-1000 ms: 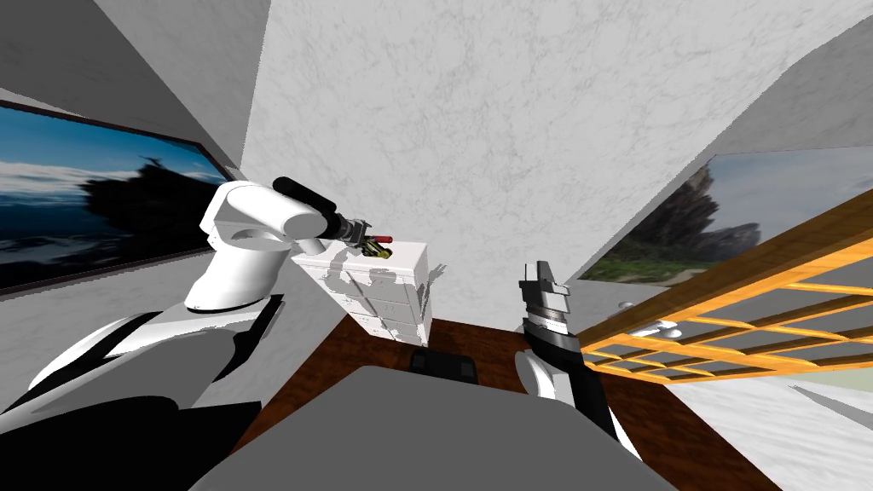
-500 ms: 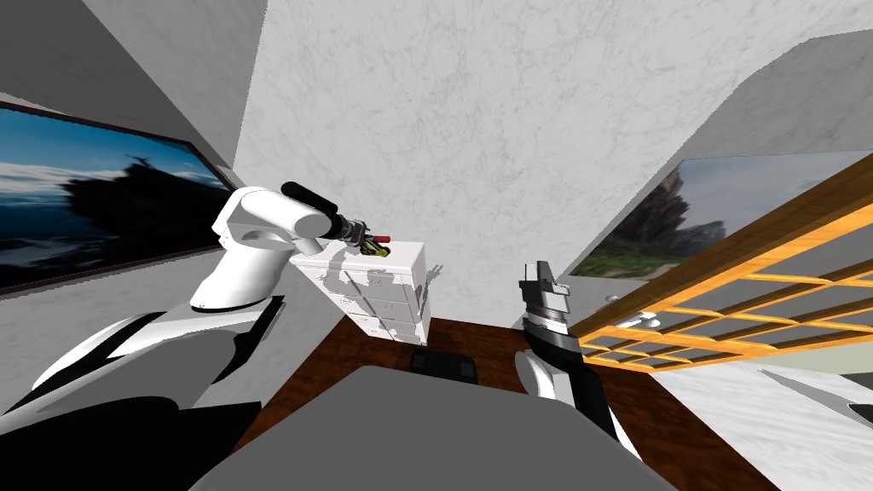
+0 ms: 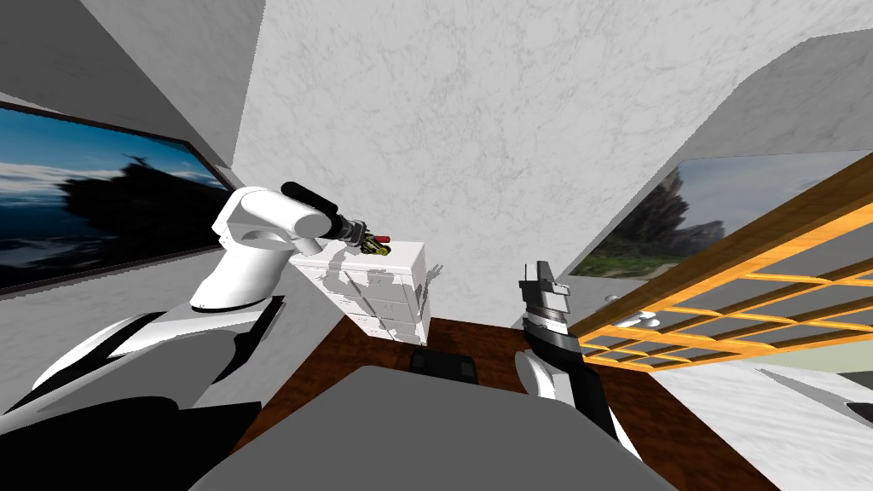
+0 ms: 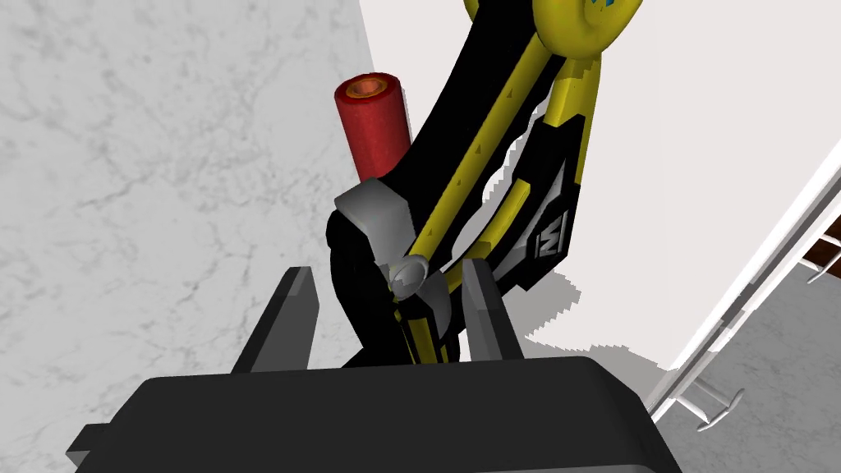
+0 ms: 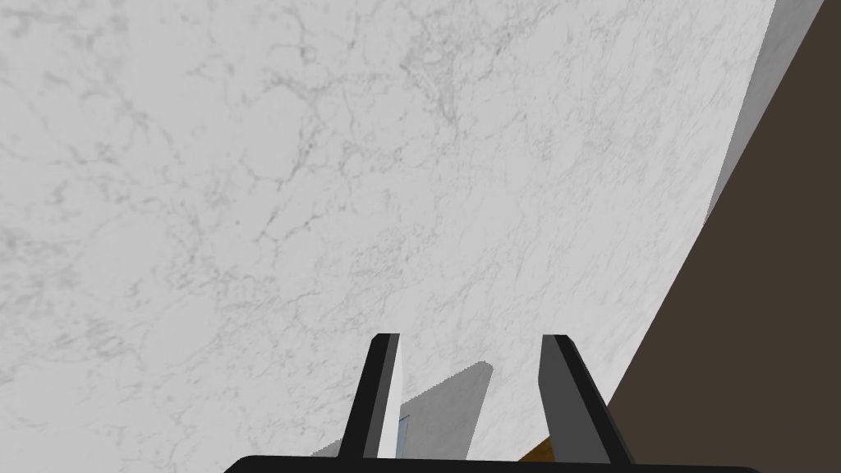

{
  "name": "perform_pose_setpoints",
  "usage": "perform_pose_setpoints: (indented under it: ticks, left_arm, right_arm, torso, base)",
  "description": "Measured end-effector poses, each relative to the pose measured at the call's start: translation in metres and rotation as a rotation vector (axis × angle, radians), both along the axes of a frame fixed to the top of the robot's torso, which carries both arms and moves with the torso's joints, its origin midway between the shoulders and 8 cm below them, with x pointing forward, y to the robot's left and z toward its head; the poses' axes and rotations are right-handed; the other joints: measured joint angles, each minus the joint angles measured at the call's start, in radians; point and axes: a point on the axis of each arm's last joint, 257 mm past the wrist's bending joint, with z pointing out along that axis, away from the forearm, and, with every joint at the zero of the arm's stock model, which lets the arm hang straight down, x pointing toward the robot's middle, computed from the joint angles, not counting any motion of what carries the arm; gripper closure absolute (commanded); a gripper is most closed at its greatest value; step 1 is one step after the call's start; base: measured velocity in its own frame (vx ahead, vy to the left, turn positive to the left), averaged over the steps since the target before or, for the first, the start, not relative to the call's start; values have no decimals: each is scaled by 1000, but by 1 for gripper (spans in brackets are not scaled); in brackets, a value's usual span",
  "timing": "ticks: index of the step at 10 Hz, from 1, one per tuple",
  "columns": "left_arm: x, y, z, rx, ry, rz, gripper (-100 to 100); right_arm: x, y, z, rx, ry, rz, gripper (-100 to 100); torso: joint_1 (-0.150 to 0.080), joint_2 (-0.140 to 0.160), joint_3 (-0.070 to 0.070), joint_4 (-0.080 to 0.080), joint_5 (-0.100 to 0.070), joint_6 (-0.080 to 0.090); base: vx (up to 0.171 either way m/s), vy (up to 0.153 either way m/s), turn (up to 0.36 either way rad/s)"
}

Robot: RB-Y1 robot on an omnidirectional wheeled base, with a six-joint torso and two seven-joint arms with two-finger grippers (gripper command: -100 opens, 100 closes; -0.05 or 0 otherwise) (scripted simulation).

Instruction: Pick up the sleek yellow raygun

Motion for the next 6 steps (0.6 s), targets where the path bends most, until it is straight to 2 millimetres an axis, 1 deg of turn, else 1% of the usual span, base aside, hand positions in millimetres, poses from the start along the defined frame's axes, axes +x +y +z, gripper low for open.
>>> perform_pose_setpoints:
  ticks: [1, 3, 6]
  left_arm:
    - [-4, -6, 1, 1, -2, -9, 100]
    - [-12, -18, 7, -1, -2, -21, 100]
    - [-23, -33, 10, 1, 0, -39, 100]
  right_arm:
    - [0, 0, 0, 0, 0, 0, 0]
    - [0, 0, 0, 0, 0, 0, 0]
    - [0, 0, 0, 0, 0, 0, 0]
  torso:
    - [0, 0, 0, 1, 0, -1]
    - [1, -1, 0, 0, 0, 0]
    - [0, -1, 0, 0, -1, 0]
  base:
    - [48, 19, 139]
    - [45, 20, 67]
    - [29, 14, 37]
